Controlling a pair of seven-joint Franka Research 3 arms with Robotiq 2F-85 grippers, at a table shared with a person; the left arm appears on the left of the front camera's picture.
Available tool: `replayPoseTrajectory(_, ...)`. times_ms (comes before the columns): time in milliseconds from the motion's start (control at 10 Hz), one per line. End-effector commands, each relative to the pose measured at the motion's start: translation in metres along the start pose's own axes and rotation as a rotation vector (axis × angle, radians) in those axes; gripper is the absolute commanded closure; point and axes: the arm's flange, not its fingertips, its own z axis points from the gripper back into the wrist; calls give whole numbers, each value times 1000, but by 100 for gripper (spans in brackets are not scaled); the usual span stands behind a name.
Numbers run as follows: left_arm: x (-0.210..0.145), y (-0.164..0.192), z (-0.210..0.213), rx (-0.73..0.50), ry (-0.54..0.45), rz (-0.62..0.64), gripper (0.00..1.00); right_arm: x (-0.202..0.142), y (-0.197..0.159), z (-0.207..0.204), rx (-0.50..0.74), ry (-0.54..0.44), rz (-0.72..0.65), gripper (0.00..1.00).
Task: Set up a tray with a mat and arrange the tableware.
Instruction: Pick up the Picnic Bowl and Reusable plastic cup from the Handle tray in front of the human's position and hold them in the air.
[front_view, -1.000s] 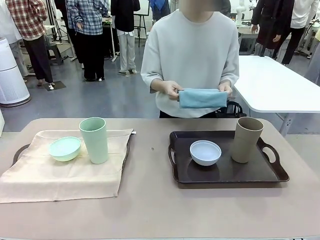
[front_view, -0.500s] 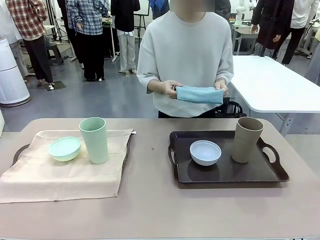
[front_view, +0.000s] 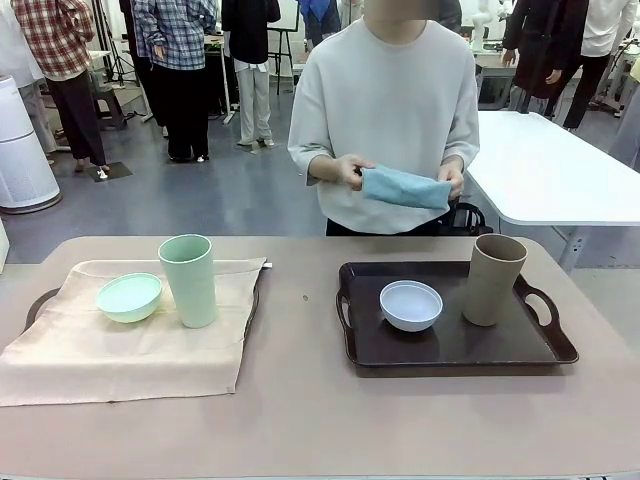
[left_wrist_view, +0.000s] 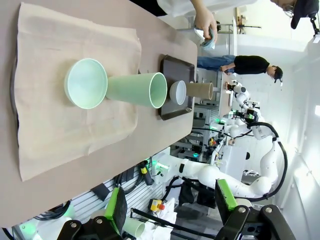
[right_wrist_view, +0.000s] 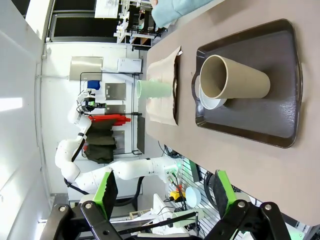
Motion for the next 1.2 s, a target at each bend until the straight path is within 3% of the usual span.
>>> replayPoseTrajectory(0, -2, 0, 0, -5, 4, -3, 7, -3, 0, 1, 2, 4, 18, 0)
replayPoseTrajectory(200, 0, 0, 0, 0, 0, 0, 7, -3, 0, 1, 2, 4, 18, 0)
replayPoseTrajectory(300, -7, -27, -9, 81, 10, -63, 7, 0, 0, 0, 0, 0, 0, 0)
replayPoseTrajectory(400, -16, -57, -27, 137, 42, -133, 7, 11, 4, -5, 4, 33, 72, 0)
replayPoseTrajectory(700, -42, -142, -93, 302, 96, -258, 7, 42, -7, -30, -69, 164, 422, 0)
replayPoseTrajectory(900, -58, -184, -159, 422, 122, -316, 7, 60, -19, -55, -179, 166, 642, 0)
replayPoseTrajectory(1100, -75, -213, -225, 525, 146, -359, 7, 56, -21, -75, -149, 273, 852, 0)
